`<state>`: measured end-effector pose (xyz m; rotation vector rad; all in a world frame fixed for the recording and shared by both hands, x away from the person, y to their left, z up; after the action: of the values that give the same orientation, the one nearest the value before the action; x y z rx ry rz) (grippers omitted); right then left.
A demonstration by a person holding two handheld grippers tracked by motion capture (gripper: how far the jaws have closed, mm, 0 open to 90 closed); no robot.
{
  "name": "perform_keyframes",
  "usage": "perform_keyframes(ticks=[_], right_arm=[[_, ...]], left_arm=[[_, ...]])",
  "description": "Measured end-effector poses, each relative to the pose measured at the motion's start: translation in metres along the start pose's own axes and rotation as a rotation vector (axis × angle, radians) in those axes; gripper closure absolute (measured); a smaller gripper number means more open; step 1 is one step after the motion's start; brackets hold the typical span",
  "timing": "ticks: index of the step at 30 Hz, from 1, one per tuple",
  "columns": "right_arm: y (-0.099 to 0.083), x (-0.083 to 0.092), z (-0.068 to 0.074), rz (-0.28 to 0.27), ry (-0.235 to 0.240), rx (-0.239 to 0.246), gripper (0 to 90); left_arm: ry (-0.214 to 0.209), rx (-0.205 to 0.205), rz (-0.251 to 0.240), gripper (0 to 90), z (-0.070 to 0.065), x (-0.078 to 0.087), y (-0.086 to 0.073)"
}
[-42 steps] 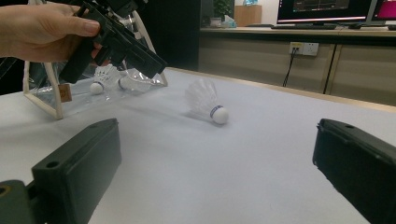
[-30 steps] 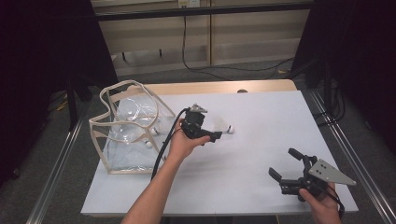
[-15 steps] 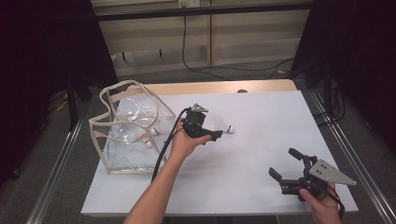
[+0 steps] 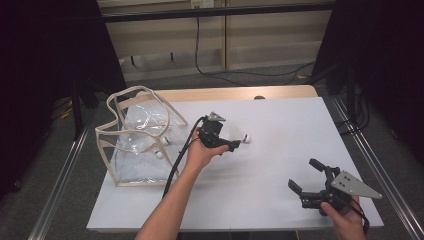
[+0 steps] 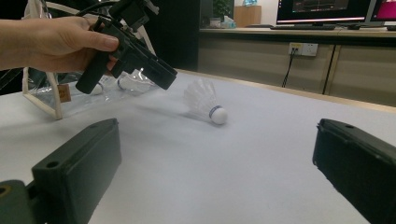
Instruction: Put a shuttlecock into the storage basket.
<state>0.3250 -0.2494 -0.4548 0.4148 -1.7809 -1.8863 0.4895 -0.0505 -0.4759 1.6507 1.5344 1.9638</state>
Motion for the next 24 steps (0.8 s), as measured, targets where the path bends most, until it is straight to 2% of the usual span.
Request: perform_keyframes(ticks=[3, 12, 15, 24], right_arm=[[0.000, 0.000, 0.000, -0.001, -0.001, -0.002, 0.7], [0.000, 0.000, 0.000, -0.001, 0.002, -0.005, 0.7], [0.000, 0.001, -0.001, -0.002, 0.001, 0.000, 0.7], [0.000, 0.001, -0.001, -0.001, 0.000, -0.001, 0.8]], left_arm=[[0.009, -0.021, -0.001, 9.9, 0.001, -0.001, 0.000], [0.021, -0.020, 0.000, 12.3, 0.004, -0.010, -0.003], [0.013, -0.020, 0.006, 13.0, 0.004, -0.012, -0.005], [0.011, -0.025, -0.005, 19.6, 0.004, -0.020, -0.006]])
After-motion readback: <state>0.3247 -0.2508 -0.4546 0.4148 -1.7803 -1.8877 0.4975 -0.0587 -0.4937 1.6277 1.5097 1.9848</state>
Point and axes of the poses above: each handheld gripper's, and its own axes: x roughly backward along the jaws, y roughly out of its top, z roughly to its left, the point moved 10 cm from there along -x, roughly forward along the jaws, and after that the axes turned 3 degrees about -x, right-handed, at the moved point
